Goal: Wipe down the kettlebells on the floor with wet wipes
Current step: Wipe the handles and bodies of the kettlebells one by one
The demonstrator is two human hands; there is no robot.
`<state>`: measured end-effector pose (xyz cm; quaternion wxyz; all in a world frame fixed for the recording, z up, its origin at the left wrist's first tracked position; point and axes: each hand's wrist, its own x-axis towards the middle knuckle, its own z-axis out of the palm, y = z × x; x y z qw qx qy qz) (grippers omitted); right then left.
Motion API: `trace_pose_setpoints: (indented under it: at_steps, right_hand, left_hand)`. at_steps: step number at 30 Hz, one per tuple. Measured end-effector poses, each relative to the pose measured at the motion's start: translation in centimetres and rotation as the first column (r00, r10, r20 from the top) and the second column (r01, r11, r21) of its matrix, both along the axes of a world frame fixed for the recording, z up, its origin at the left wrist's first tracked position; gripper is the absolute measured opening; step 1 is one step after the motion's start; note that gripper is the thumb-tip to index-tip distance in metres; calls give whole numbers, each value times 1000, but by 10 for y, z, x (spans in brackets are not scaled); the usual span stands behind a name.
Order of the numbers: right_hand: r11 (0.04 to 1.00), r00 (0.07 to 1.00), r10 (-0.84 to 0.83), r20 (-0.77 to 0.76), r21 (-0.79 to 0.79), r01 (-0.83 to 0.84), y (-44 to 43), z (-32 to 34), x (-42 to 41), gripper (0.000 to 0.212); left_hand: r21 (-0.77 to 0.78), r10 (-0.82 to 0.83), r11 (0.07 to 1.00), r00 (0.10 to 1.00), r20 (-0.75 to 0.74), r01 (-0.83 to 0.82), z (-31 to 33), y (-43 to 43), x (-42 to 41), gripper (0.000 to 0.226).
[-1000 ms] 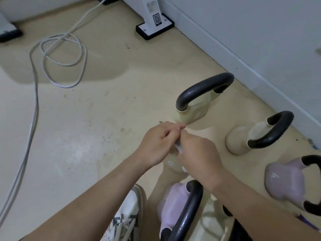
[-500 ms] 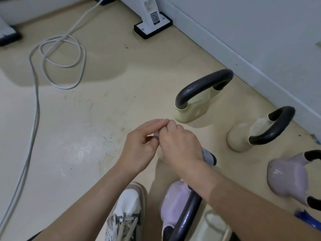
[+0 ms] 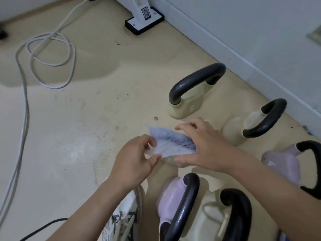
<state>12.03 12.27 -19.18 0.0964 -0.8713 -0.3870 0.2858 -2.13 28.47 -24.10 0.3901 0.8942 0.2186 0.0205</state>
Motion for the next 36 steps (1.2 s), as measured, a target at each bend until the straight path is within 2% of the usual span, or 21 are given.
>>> trace_pose_setpoints:
  at_steps: [2, 4, 6, 9, 11, 12, 14, 16, 18, 20, 22, 24, 25, 26, 27, 28, 29, 30, 32, 33, 36]
  right_hand:
    - [997, 999, -19, -28, 75, 21, 3, 12, -3, 83]
    - [967, 993, -116, -11, 227, 115, -3, 9, -11, 72]
    - [947, 990, -143, 16, 293, 132, -9, -2, -20, 57]
    - [938, 991, -119, -62, 319, 133, -14, -17, -23, 42]
    - [888, 930, -285, -232, 303, 347, -7, -18, -17, 49]
    - [827, 843, -420, -335, 241, 508, -2, -17, -14, 51]
    - [619, 579, -639, -505, 109, 778, 3, -21, -6, 48]
    - [374, 276, -710, -648, -15, 927, 6, -29, -3, 40]
    - [121, 12, -741, -672, -116, 986, 7, -39, -4, 29]
    - [-116, -182, -721, -668, -142, 983, 9, -44, -7, 23]
    - [-244, -251, -692, -676, -108, 964, 15, -42, -15, 22]
    - [-188, -101, -763, -638, 70, 980, 22, -41, -31, 19]
    - [-92, 47, -821, -569, 214, 972, 26, -39, -43, 22]
    - [83, 251, -877, -410, 386, 919, 27, -39, -53, 26]
    - [320, 465, -868, -172, 523, 790, 27, -38, -61, 30]
    - [573, 636, -767, 90, 542, 614, 27, -36, -66, 34]
    - [749, 722, -622, 304, 499, 436, 27, -32, -64, 36]
    - [859, 764, -478, 434, 415, 301, 32, -25, -59, 37]
    - [981, 816, -170, 553, 170, 89, 51, -9, -53, 36]
    - [998, 836, -40, 547, 60, 8, 63, -1, -52, 34]
    - [997, 915, 11, 403, -77, 22, 95, 3, -47, 26]
  left_hand:
    - [87, 3, 996, 1000, 23, -5, 6, 6, 1, 27]
    - [118, 16, 992, 983, 182, -38, 18, 9, 7, 27]
    - [146, -98, 987, 957, 271, 59, 22, 3, 19, 27]
    - [204, -264, 953, 941, 209, 222, 15, -12, 41, 32]
    - [227, -263, 946, 958, 112, 233, 12, -12, 59, 42]
    - [215, -256, 946, 966, 41, 242, 13, -10, 67, 45]
    - [104, -241, 963, 967, -83, 248, 17, -3, 82, 43]
    - [-19, -249, 968, 962, -116, 248, 18, 2, 89, 40]
    - [-127, -214, 970, 975, -52, 207, 14, 0, 83, 40]
    - [-234, -44, 970, 993, 114, 70, 6, -8, 64, 42]
    - [-274, 101, 961, 960, 261, -27, -2, -17, 42, 38]
    - [-226, 118, 973, 930, 349, -39, -8, -25, 25, 30]
    - [-206, 110, 978, 924, 366, -35, -10, -26, 21, 30]
    - [-197, 101, 980, 922, 373, -28, -10, -26, 18, 31]
    - [-195, 100, 980, 924, 370, -28, -10, -24, 16, 31]
    - [-201, 110, 979, 927, 359, -38, -8, -23, 14, 31]
    - [-215, 129, 975, 931, 341, -56, -8, -21, 11, 33]
    - [-233, 154, 969, 936, 316, -80, -7, -19, 10, 35]
    - [-284, 186, 952, 949, 254, -110, -5, -13, 9, 40]
    - [-295, 175, 950, 956, 236, -101, -5, -10, 10, 44]
    - [-271, 162, 955, 977, 136, -120, -5, -2, 14, 51]
